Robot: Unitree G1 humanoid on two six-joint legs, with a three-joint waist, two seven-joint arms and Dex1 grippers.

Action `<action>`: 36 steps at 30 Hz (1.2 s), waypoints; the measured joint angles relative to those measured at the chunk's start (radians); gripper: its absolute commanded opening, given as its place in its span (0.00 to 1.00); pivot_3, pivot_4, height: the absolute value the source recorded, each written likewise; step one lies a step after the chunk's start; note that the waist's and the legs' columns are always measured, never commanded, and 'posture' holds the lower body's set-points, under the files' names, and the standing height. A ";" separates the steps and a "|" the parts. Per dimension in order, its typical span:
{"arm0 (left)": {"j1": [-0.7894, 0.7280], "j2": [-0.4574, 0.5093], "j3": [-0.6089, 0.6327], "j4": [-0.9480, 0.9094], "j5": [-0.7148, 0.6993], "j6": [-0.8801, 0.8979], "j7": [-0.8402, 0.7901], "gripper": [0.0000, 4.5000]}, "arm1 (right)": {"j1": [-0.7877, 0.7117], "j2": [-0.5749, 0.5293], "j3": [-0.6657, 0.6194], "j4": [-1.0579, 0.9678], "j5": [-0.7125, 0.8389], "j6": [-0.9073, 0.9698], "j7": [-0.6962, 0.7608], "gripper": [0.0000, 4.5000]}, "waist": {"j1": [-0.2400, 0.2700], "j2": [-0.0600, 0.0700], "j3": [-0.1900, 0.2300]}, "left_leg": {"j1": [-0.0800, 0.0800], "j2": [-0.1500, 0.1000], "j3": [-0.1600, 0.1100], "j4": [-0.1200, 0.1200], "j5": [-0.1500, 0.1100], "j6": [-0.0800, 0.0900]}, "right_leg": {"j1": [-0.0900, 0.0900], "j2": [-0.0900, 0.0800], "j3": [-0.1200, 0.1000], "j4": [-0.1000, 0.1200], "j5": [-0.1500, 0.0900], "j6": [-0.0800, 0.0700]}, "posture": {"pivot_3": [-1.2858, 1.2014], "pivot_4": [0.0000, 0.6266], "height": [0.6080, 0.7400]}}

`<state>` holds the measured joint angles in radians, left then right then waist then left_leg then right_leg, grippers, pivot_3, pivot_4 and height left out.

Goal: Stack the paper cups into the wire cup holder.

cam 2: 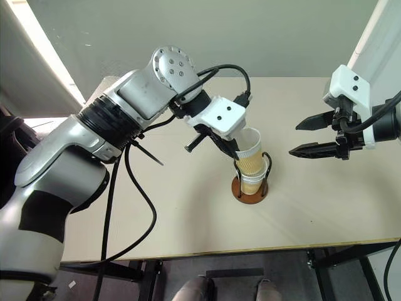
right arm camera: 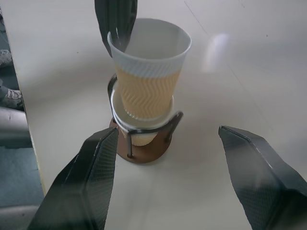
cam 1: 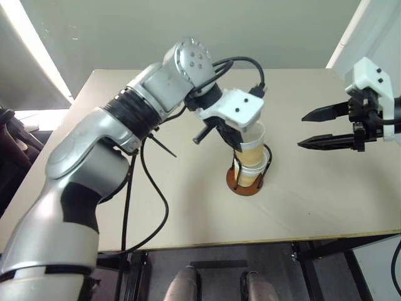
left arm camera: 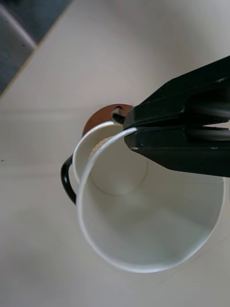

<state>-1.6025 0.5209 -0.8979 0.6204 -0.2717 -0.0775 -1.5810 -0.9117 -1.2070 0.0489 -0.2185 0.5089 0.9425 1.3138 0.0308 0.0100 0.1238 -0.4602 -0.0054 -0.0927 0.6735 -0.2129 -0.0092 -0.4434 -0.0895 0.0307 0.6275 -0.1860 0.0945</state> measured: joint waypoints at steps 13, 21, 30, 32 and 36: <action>-0.010 -0.168 0.282 0.164 0.098 0.074 0.013 0.99 | 0.000 0.010 0.000 0.009 -0.001 -0.018 -0.006 0.77 | 0.002 0.000 0.000 | -0.001 0.000 0.001 0.001 -0.001 0.001 | 0.000 -0.001 0.001 -0.001 0.000 0.001 | 0.52 0.24 1.00; 0.078 -0.088 0.581 0.063 0.066 0.373 0.221 0.99 | 0.003 0.151 -0.004 0.179 -0.076 -0.083 -0.177 0.77 | -0.010 0.003 -0.002 | 0.007 0.001 0.003 0.000 0.000 0.001 | 0.002 0.000 0.002 0.001 0.001 0.003 | 0.52 0.24 1.00; 0.659 -0.035 0.891 -0.502 0.021 0.806 0.728 0.99 | 0.006 0.465 -0.053 0.571 -0.194 -0.230 -0.521 0.77 | -0.014 0.005 -0.003 | 0.009 0.001 0.005 0.002 0.003 -0.002 | 0.001 0.002 -0.001 0.006 0.002 0.001 | 0.52 0.24 1.00; 0.747 -0.067 0.968 -0.570 0.025 0.863 0.865 0.99 | -0.013 0.490 -0.070 0.697 -0.224 -0.282 -0.586 0.77 | -0.007 0.005 -0.003 | 0.009 0.001 0.004 0.002 0.003 -0.002 | 0.001 0.001 0.000 0.005 0.003 -0.001 | 0.52 0.24 1.00; 0.878 -0.083 1.098 -0.647 0.014 0.914 1.023 0.99 | -0.059 0.496 -0.089 0.906 -0.298 -0.442 -0.691 0.77 | -0.004 0.005 -0.003 | 0.010 0.001 0.005 0.000 0.004 -0.003 | 0.001 0.001 0.000 0.006 0.004 -0.005 | 0.52 0.24 1.00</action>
<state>-0.7244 0.4379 0.2003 -0.0262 -0.2573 0.8367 -0.5576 -0.9710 -0.7112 -0.0403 0.6879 0.2114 0.5002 0.6225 0.0266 0.0152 0.1211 -0.4497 -0.0043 -0.0881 0.6735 -0.2090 -0.0126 -0.4421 -0.0885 0.0303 0.6332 -0.1817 0.0896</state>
